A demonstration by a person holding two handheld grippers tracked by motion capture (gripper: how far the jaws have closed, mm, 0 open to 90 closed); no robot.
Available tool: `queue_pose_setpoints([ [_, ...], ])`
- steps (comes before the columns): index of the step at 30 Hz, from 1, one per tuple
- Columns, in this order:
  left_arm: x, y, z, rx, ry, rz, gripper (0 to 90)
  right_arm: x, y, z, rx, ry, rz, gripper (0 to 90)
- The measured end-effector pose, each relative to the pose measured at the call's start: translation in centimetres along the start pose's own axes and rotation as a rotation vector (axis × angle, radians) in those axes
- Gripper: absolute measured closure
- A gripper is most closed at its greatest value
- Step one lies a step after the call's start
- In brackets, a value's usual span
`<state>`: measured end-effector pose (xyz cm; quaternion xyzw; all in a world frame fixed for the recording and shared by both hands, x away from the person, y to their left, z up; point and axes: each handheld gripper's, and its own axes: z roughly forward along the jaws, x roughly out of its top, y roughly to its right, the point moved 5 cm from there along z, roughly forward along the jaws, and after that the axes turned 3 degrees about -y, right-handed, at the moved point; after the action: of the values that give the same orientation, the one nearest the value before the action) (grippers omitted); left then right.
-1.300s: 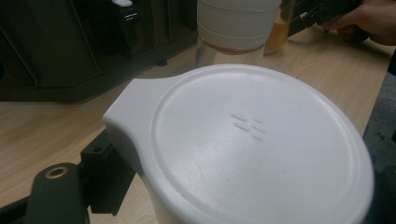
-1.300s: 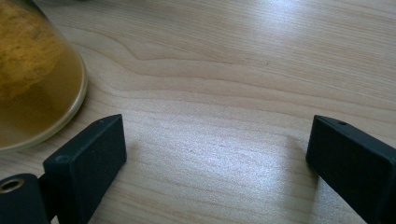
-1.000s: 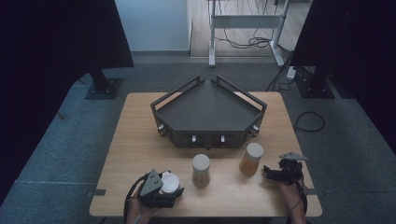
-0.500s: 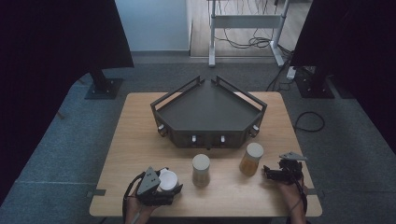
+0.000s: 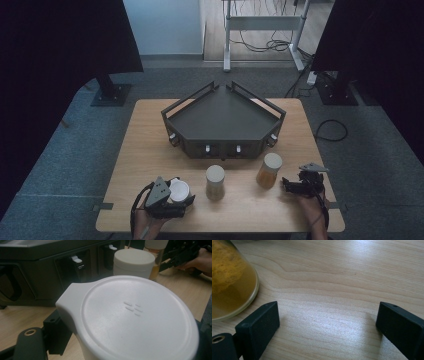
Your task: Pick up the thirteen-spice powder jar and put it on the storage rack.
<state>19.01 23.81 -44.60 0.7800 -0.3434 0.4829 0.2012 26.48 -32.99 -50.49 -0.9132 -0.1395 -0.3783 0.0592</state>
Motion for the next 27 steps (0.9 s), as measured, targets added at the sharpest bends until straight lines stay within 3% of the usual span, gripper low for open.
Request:
queue_pose_setpoints([
  [27,1.9,-0.4,-0.4,0.043,0.021,-0.005,19.6,-0.1,-0.1,-0.1,0.003,0.000,-0.002,4.3],
])
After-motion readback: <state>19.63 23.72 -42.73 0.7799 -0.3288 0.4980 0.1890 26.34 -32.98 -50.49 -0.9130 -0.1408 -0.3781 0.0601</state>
